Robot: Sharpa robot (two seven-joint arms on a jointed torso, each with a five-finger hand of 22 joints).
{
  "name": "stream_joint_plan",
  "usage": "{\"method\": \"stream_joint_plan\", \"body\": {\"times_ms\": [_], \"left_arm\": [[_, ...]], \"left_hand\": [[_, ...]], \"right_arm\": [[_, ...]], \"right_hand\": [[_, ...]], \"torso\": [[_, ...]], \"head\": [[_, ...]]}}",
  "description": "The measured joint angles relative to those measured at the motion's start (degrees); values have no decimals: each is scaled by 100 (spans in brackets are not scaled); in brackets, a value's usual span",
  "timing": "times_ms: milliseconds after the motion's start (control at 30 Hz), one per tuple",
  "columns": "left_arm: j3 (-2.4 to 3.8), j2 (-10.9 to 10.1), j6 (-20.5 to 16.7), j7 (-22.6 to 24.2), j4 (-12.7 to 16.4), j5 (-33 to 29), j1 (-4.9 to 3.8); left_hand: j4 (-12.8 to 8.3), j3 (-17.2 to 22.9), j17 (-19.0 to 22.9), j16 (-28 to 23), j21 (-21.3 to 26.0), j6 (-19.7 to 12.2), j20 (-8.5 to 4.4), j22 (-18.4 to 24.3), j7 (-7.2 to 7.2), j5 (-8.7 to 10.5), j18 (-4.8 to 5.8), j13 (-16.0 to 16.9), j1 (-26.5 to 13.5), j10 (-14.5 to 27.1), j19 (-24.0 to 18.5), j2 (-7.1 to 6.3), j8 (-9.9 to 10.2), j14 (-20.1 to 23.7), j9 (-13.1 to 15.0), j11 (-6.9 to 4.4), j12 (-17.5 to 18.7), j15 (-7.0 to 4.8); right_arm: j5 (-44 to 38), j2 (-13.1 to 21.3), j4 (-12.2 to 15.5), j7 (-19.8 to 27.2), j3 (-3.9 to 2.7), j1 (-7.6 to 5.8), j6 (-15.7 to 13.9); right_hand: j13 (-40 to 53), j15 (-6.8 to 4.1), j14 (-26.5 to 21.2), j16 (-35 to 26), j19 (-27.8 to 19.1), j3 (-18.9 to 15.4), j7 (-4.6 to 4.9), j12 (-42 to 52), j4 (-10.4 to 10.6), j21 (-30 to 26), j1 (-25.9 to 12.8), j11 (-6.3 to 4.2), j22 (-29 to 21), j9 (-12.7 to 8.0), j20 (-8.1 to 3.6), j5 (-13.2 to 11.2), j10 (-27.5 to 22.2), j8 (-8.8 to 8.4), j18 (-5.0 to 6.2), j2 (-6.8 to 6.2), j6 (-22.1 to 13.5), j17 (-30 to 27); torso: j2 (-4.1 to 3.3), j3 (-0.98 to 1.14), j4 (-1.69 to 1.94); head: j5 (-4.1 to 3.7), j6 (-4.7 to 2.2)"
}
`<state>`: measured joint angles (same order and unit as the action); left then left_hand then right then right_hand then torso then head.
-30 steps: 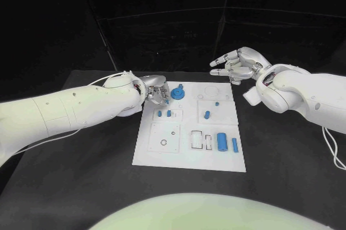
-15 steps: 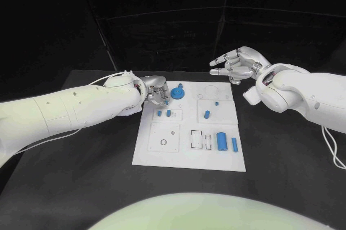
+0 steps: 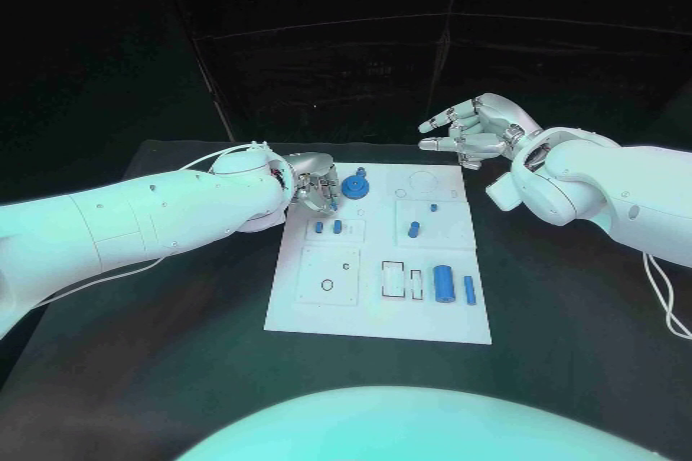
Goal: Assemble the parts on the task board
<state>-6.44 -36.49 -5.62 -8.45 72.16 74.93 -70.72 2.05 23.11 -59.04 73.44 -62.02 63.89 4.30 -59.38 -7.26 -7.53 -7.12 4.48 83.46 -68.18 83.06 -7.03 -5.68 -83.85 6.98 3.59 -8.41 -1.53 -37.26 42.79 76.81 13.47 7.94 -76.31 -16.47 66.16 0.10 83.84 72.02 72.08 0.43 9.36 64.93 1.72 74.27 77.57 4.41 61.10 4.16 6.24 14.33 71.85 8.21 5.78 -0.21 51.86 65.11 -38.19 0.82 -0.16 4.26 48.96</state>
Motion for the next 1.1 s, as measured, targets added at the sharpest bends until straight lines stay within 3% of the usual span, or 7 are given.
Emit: {"method": "stream_joint_plan", "body": {"times_ms": [367, 567, 800, 1100], "left_arm": [[-3, 23, 93, -62, -23, 0, 0], [-6, 12, 131, -88, -24, -2, 7], [-6, 0, 147, -113, -8, -4, 7], [-6, -59, 142, -142, 0, -5, 7]], "left_hand": [[-40, 72, 51, 0, 0, -281, 18, 0, -113, 0, -1, 0, -117, 42, -19, -63, 207, -13, -117, 41, 153, 31], [-40, 104, 66, 0, 0, -383, 19, 0, -135, 0, 0, 0, -149, 63, -19, -95, 207, -7, -172, 62, 189, 48], [-80, 143, 129, 0, 49, -1210, 37, 37, -116, 0, 0, 5, -231, 135, -37, -177, 207, -22, -336, 71, 269, 63], [-79, 143, 211, 0, 138, -1467, 37, 110, -94, 0, -1, 6, -306, 258, -38, -252, 207, -22, -335, 92, 308, 63]], "right_arm": [[0, 1, 4, 0, 0, 0, 1], [0, 9, 7, -1, 0, 0, 2], [0, 16, 8, -2, 0, 0, 2], [0, 23, -42, -13, 0, 0, 2]], "right_hand": [[0, 0, 0, 0, 0, 0, 0, 0, 0, 0, 0, 0, 0, 0, 0, 0, 0, 0, 0, 0, 0, 0], [0, 0, 0, 0, 0, 0, 0, 0, 0, 0, 0, 0, 0, 0, 0, 0, 0, 0, 0, 0, 0, 0], [0, 0, 0, -26, 0, 0, 0, 0, 0, -23, 0, 0, -8, 0, 0, 0, 0, 0, 0, 0, 0, 0], [-193, -1, 1, -117, -45, -17, -1, -213, -17, -89, 11, -20, -96, 0, -39, 0, -150, 1, 0, 11, -1, -100]], "torso": [[0, 1, 0], [2, 3, 0], [3, 2, 0], [3, -2, 4]], "head": [[-17, 6], [-29, -3], [-30, -7], [-30, -3]]}}
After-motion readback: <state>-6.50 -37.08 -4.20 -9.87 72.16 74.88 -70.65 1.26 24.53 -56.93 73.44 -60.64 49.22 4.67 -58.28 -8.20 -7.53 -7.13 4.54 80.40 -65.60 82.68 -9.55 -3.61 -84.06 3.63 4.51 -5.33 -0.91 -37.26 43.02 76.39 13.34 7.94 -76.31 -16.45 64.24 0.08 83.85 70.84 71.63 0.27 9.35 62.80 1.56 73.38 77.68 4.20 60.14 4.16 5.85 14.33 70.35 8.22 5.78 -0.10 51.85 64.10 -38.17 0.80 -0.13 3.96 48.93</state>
